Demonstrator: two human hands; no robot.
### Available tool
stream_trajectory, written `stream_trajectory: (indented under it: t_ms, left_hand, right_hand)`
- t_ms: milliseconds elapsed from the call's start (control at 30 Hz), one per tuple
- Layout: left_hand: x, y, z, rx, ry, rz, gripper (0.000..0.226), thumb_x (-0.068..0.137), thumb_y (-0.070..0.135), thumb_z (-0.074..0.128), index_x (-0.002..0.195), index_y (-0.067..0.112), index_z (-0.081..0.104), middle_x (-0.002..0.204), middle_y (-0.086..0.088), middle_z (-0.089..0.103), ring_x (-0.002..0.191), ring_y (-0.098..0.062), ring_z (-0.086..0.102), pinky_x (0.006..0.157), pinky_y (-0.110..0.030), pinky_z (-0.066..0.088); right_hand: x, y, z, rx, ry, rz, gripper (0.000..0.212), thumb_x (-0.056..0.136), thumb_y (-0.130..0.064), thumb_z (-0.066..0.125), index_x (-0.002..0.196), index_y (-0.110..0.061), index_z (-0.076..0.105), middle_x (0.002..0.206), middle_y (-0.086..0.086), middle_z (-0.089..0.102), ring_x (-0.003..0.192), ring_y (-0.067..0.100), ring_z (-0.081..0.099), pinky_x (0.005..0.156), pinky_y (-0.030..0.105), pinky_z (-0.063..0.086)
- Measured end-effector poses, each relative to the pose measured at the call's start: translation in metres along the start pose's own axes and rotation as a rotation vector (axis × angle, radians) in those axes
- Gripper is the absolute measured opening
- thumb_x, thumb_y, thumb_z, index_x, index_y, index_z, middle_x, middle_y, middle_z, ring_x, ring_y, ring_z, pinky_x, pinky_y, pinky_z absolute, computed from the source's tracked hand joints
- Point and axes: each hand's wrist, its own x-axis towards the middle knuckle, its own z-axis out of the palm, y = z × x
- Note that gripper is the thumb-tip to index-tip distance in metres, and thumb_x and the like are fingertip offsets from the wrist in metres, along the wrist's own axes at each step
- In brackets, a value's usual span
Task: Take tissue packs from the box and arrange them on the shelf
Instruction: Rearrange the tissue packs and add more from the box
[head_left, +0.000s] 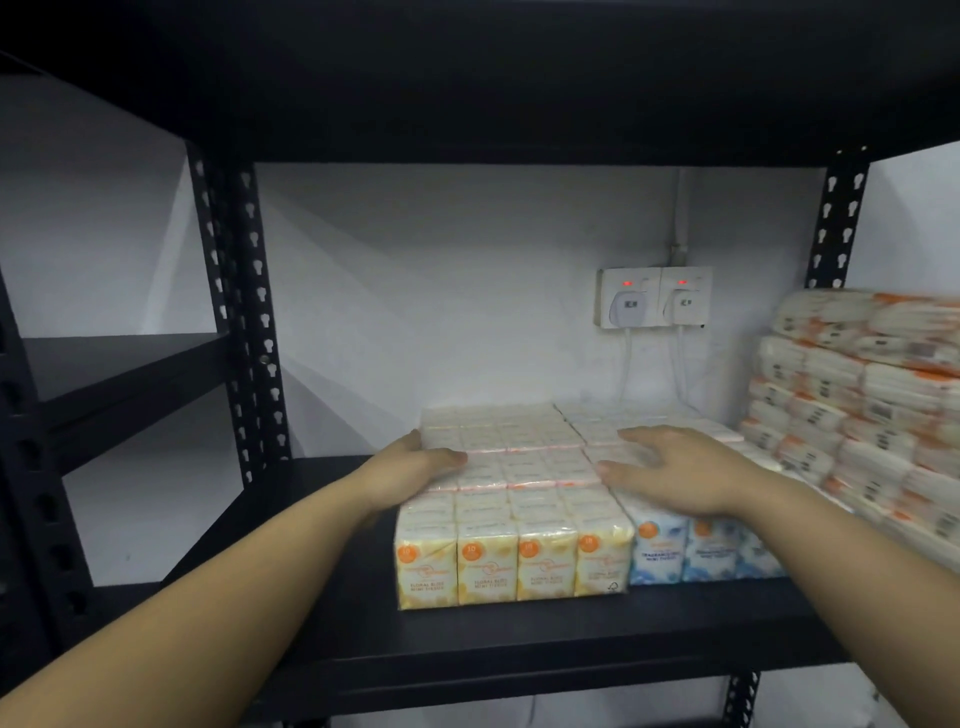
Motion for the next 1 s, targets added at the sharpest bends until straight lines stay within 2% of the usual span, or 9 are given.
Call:
stream_trajectory:
  t_ms: [133,233,300,400,467,633,733,867,1000]
  left_hand:
    - [-0.005,-0.004,0.013,-0.141,0.063,-0.014,0.035,0.096,0.024,0.068,0.129,0.027,0.054,0.115,0.005,0.074,0.097,-0.011,0.076,0.080,-0.029,0.059]
    - [-0.004,-0.004,0.020,-0.252,0.107,-0.025,0.054,0.091,0.032,0.074,0.138,0.023,0.049,0.126,0.001,0.070,0.109,-0.020,0.072,0.089,-0.038,0.058]
    - [-0.002,-0.002,0.025,-0.299,0.133,-0.023,0.062,0.090,0.036,0.074,0.143,0.021,0.045,0.129,0.000,0.068,0.111,-0.021,0.070,0.082,-0.033,0.057]
    - [-0.002,0.000,0.031,-0.372,0.151,-0.024,0.063,0.093,0.036,0.072,0.147,0.019,0.043,0.129,-0.001,0.067,0.105,-0.019,0.072,0.066,-0.024,0.059]
    - [-0.006,0.002,0.033,-0.378,0.174,-0.022,0.051,0.097,0.033,0.067,0.142,0.019,0.047,0.123,0.000,0.068,0.096,-0.017,0.074,0.061,-0.021,0.059]
    - [-0.015,-0.002,0.028,-0.459,0.119,-0.031,0.040,0.100,0.037,0.062,0.137,0.024,0.056,0.123,-0.005,0.075,0.106,-0.027,0.075,0.100,-0.052,0.056]
    - [-0.028,0.002,0.026,-0.207,0.133,0.039,0.038,0.101,0.038,0.061,0.137,0.030,0.052,0.137,0.007,0.065,0.113,-0.013,0.070,0.099,-0.033,0.052]
    - [-0.047,0.001,0.014,0.202,0.143,0.056,0.089,0.092,0.054,0.067,0.164,0.028,0.021,0.172,0.008,0.013,0.153,-0.019,0.031,0.118,-0.037,0.030]
    - [-0.087,0.001,0.015,0.413,0.113,0.204,0.104,0.080,0.077,0.060,0.164,0.030,0.022,0.171,0.014,0.008,0.157,-0.010,0.016,0.118,-0.028,0.022]
  right_hand:
    - [-0.003,0.029,0.007,0.097,-0.022,0.072,0.106,0.073,-0.094,0.047,0.159,-0.034,0.036,0.170,-0.009,0.024,0.126,0.019,0.060,0.087,0.026,0.057]
    - [-0.001,0.034,0.008,0.084,-0.023,0.054,0.103,0.075,-0.094,0.046,0.160,-0.037,0.032,0.170,-0.011,0.022,0.141,0.020,0.047,0.105,0.035,0.051]
    - [0.001,0.037,0.008,0.054,-0.028,0.053,0.101,0.077,-0.093,0.043,0.160,-0.036,0.032,0.170,-0.009,0.024,0.150,0.020,0.036,0.119,0.040,0.036]
    - [-0.001,0.039,0.007,0.026,-0.033,0.064,0.098,0.079,-0.093,0.039,0.159,-0.036,0.035,0.169,-0.009,0.026,0.153,0.019,0.030,0.123,0.040,0.028]
    - [-0.002,0.038,0.007,0.010,-0.023,0.067,0.097,0.079,-0.094,0.036,0.158,-0.036,0.038,0.168,-0.009,0.029,0.153,0.019,0.030,0.124,0.041,0.025]
    - [-0.008,0.031,0.007,-0.035,0.066,0.054,0.097,0.079,-0.096,0.026,0.153,-0.036,0.046,0.163,-0.008,0.040,0.148,0.020,0.039,0.120,0.046,0.032]
    - [-0.022,0.012,0.008,-0.062,0.112,-0.016,0.088,0.086,-0.089,0.024,0.152,-0.036,0.047,0.163,-0.007,0.041,0.149,0.019,0.037,0.121,0.047,0.029]
    - [-0.043,-0.025,0.020,-0.113,0.094,-0.119,0.090,0.083,-0.089,0.018,0.155,-0.040,0.040,0.166,-0.009,0.033,0.153,0.015,0.028,0.125,0.045,0.019]
    - [-0.062,-0.052,0.040,-0.117,0.138,-0.195,0.102,0.073,-0.096,0.007,0.157,-0.043,0.033,0.169,-0.014,0.025,0.156,0.008,0.018,0.128,0.042,0.009]
